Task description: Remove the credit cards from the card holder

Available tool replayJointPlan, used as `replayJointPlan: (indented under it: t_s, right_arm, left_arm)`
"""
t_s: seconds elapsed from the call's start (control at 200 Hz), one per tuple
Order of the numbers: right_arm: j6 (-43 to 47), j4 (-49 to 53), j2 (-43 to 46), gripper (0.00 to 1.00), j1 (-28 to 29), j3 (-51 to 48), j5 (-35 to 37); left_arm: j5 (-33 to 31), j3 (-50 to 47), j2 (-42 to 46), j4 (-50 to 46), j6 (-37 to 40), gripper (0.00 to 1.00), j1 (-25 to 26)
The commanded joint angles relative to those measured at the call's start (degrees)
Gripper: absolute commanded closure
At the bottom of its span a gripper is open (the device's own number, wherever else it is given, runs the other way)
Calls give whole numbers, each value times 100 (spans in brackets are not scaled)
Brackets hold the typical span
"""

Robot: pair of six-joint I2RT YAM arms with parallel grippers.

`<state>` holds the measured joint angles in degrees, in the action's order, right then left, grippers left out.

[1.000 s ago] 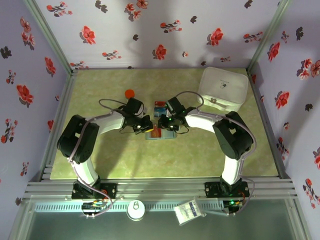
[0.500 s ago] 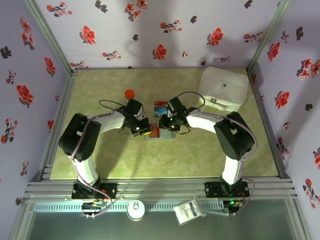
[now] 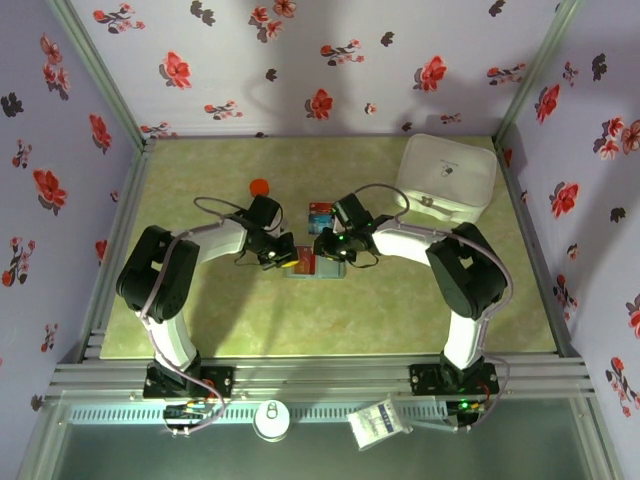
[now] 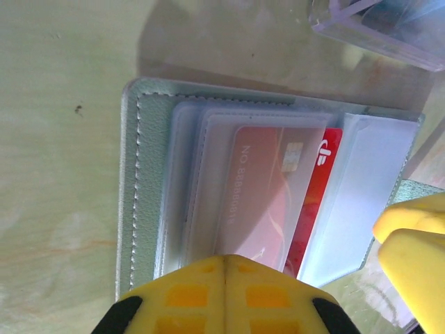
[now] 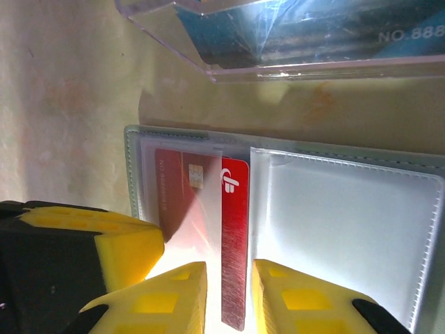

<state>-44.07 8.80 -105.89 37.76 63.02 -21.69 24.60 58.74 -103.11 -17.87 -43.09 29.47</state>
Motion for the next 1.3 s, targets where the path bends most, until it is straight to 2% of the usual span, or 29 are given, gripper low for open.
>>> replayJointPlan:
  t_s: [0.0,0.19,0.46,0.77,0.885,1.295]
  right_arm:
    - [-102,-124,-156,74,14,30,-171]
    - [-111,-133,-247,74,29,112,-234]
    - [-132,-165,-363,75,39,174,-304]
    - [-188,-294,-407,75,47,192,-375]
    - [-221,-339,-470,75,54,233,-445]
    - [-259,-400,-570,75,56,159,-467]
  left_arm:
    - [-95,179,160,-200,115,96,-47]
    - [-155,250,141,-270,160,91,-56]
    - [-178,366,-93,-359,240,100,-64]
    - [-289,250,-19,-340,244,97,-100]
    - [-279,226,-76,-331,257,100,-108]
    - [-250,17,-113,-279,297,100,-135]
